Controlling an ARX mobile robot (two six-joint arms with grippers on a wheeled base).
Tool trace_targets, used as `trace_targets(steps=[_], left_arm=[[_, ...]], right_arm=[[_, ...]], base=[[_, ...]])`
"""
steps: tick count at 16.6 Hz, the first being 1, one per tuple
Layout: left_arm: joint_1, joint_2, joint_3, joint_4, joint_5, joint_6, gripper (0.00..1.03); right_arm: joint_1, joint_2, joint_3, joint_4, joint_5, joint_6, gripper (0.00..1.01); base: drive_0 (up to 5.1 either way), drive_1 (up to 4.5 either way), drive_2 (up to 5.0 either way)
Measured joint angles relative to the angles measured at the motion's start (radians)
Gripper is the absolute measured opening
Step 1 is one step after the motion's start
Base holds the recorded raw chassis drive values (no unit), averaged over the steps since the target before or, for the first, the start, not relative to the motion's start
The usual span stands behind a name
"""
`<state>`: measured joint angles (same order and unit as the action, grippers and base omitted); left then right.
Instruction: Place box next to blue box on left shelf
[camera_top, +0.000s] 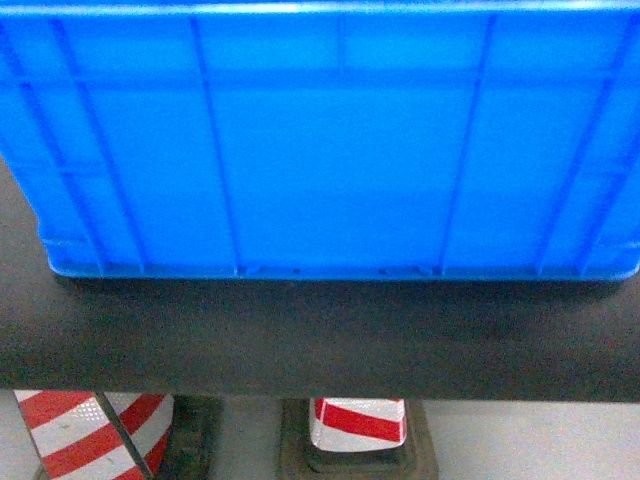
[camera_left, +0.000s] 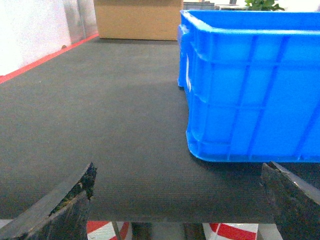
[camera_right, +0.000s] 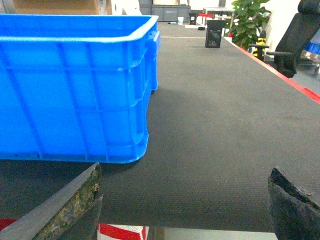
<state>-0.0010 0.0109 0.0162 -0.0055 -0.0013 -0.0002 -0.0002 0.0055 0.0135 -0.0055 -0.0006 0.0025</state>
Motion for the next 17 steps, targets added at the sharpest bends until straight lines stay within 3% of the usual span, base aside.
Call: trace_targets(steps=[17], left_arm=[[0.000,0.000,0.000,0.000,0.001,0.000,0.98]], right_arm=[[0.000,0.000,0.000,0.000,0.001,0.000,0.98]], base=[[0.0,0.00,0.0]])
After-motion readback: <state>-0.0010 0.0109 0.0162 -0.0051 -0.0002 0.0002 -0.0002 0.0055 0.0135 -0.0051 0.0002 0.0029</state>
